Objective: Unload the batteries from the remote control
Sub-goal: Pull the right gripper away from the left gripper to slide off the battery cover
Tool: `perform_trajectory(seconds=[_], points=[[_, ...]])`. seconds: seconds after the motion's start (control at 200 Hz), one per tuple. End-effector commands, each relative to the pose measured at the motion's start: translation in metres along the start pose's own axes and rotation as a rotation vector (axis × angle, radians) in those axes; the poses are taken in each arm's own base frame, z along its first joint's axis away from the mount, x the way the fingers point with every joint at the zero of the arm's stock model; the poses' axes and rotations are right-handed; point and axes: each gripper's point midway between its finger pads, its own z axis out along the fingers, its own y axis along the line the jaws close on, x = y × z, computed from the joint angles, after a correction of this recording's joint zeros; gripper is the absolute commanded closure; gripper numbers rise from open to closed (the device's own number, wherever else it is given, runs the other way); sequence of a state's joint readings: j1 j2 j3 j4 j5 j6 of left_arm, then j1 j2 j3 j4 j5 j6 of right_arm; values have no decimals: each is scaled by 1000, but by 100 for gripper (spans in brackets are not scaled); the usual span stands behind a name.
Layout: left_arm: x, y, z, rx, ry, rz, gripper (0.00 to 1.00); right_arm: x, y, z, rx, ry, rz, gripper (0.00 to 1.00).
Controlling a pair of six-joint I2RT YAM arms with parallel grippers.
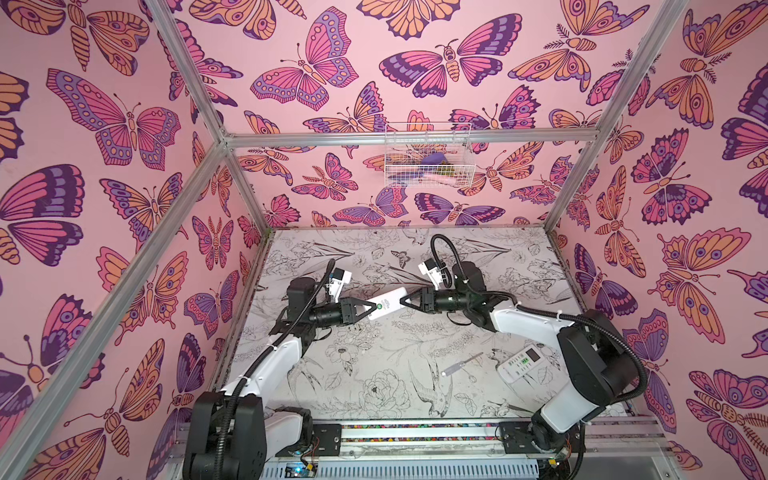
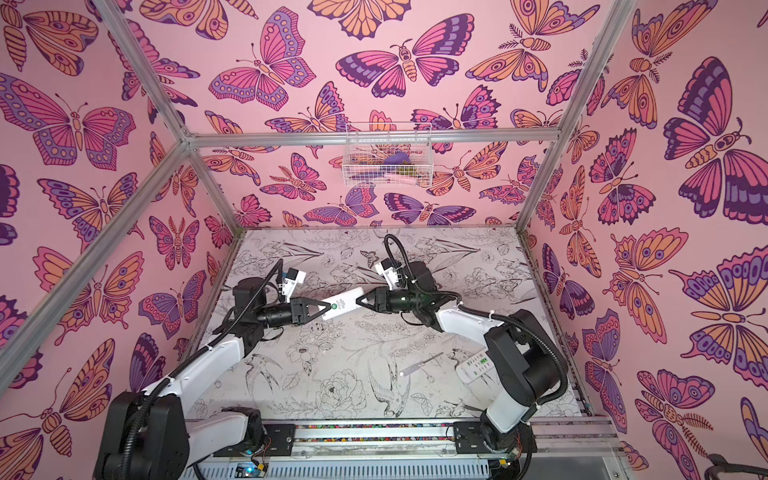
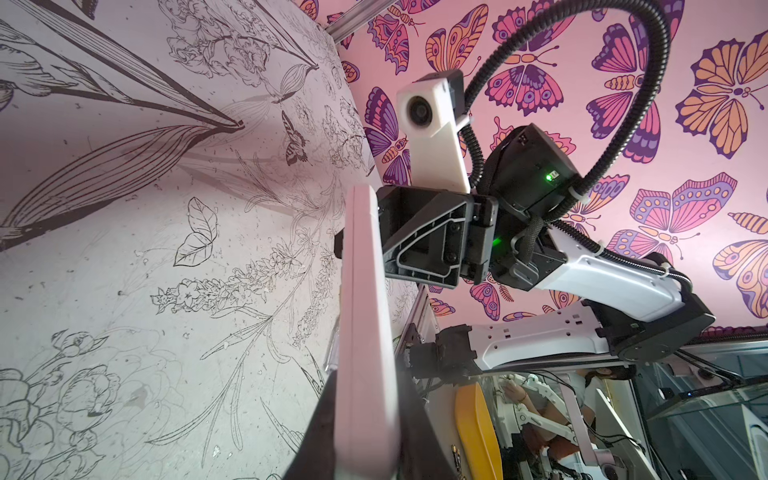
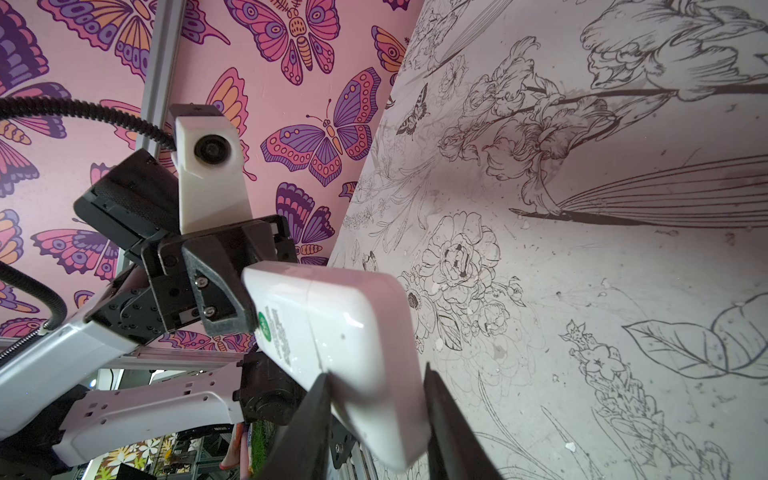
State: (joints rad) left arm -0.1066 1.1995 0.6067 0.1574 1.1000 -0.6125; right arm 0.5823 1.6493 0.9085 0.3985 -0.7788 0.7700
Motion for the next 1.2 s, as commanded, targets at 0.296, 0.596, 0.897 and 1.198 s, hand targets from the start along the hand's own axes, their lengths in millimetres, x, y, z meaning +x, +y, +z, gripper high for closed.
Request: perform_trajectory(seconds=[0.296, 0.596, 0.897, 1.198], points=[[3, 0, 3, 16, 12, 22, 100, -11, -2, -9, 43, -33, -31, 53], [3, 4, 3, 1, 10, 15, 100, -11, 8, -15, 42, -32, -49, 51], [4, 9, 3, -25, 9, 14, 100, -10, 11, -16, 32, -22, -46, 56], [4, 12, 3, -35, 9, 23, 100, -13, 23, -21, 10, -40, -63, 61]])
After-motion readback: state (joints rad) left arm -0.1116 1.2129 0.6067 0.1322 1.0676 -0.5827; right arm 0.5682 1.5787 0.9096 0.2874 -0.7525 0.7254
